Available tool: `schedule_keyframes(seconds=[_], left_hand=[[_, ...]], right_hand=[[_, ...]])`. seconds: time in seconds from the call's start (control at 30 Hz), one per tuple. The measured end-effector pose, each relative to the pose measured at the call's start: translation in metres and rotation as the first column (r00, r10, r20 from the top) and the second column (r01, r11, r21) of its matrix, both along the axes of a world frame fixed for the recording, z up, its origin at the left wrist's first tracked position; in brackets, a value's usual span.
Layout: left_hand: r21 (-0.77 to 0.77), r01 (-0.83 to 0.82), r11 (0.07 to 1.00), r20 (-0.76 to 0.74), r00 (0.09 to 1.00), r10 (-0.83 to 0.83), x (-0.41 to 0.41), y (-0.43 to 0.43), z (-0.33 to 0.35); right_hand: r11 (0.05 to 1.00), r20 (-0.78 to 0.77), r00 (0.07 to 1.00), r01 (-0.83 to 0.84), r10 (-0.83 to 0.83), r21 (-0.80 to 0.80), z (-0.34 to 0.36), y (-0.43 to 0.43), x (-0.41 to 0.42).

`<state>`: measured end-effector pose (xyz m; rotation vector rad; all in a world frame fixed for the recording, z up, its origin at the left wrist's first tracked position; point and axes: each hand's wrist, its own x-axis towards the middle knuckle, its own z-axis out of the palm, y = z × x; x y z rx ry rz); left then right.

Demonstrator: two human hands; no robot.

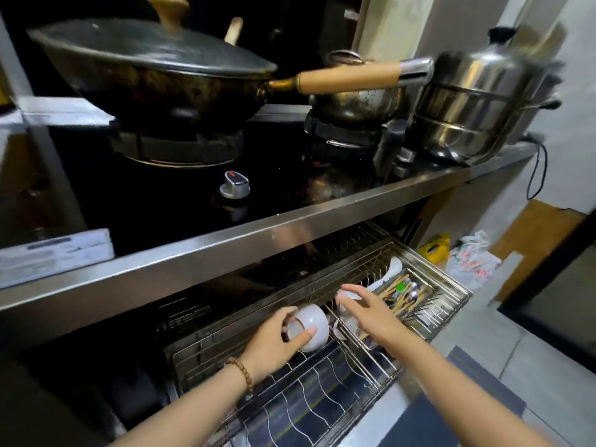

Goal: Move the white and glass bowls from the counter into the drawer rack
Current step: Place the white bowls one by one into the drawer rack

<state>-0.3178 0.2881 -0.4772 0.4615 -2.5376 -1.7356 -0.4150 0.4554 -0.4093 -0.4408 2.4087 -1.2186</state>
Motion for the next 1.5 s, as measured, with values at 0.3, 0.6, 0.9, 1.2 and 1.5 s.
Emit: schedule_keyframes(seconds=[0.3,0.6,0.9,1.2,1.5], left_hand=[[-0.397,-0.008,0.918,-0.414,0.894,-0.172,0.094,-0.007,0.174],[-0.648,-0.401,0.648,-0.642,0.745,-0.181,0.223,-0.077,0.316],[-0.739,-0.613,0.278,-0.661,0.739,-0.128,0.335,-0.153,0.377],[-0.565,-0.718,0.406,-0.748,0.653,0.116,0.348,-0.226,0.397],[-0.400,-0.658,0.638,-0.689,0.675,0.264,0.333,-0.260,0.401]], right_hand=[[0.949,-0.388,0.914,-0.221,0.120,-0.226,0.116,0.011,0.092],[0.818,-0.612,0.735,-0.524,0.292,-0.239,0.226,-0.079,0.172],[0.654,-0.663,0.637,-0.701,0.393,-0.285,0.287,-0.204,0.242],[0.568,-0.650,0.593,-0.771,0.475,-0.288,0.327,-0.291,0.266],[0.566,-0.686,0.571,-0.777,0.451,-0.275,0.332,-0.325,0.260]])
